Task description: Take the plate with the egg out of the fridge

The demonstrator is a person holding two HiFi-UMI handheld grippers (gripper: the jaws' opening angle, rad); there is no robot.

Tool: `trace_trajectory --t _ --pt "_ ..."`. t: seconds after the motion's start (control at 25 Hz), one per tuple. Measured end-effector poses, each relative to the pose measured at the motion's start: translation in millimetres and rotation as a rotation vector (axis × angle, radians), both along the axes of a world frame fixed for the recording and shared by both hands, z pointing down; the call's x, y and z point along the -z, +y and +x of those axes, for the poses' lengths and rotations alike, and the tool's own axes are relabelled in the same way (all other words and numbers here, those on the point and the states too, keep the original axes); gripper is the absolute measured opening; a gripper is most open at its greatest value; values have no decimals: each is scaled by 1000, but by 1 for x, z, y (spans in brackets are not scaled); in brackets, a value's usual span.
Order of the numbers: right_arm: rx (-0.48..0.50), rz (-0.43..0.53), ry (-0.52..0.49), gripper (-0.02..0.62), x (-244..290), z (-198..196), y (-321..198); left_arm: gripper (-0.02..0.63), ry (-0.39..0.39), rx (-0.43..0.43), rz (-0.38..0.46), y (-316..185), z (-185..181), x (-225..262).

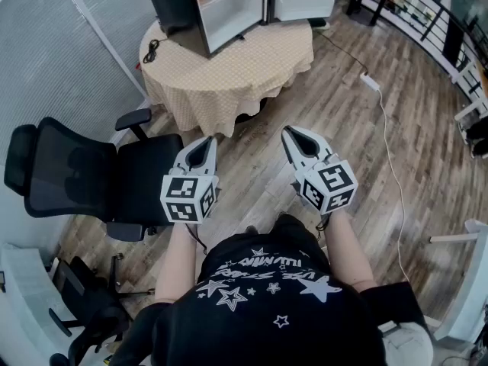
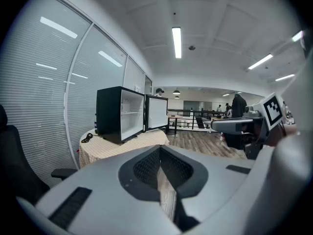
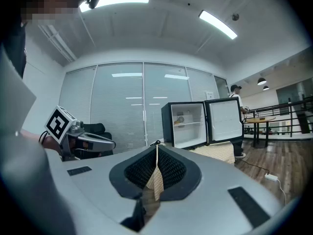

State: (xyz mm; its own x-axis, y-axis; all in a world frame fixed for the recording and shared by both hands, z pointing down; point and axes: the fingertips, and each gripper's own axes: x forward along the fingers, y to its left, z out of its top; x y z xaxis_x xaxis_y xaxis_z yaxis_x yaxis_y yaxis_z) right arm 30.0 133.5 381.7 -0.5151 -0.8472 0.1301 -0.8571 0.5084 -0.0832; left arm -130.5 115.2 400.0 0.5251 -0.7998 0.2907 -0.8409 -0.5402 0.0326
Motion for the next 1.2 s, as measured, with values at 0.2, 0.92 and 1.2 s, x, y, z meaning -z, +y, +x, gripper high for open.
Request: trace_trajectory --t 0.2,0.92,1.2 --pt "0 -5 8 34 -3 -3 0 5 -4 -9 -12 0 -2 -7" --pt "-123 -21 -57 32 -22 32 11 5 3 -74 -8 -2 6 -27" --pt "-126 -51 -63 32 -37 39 -21 5 7 -53 -12 -30 4 -31"
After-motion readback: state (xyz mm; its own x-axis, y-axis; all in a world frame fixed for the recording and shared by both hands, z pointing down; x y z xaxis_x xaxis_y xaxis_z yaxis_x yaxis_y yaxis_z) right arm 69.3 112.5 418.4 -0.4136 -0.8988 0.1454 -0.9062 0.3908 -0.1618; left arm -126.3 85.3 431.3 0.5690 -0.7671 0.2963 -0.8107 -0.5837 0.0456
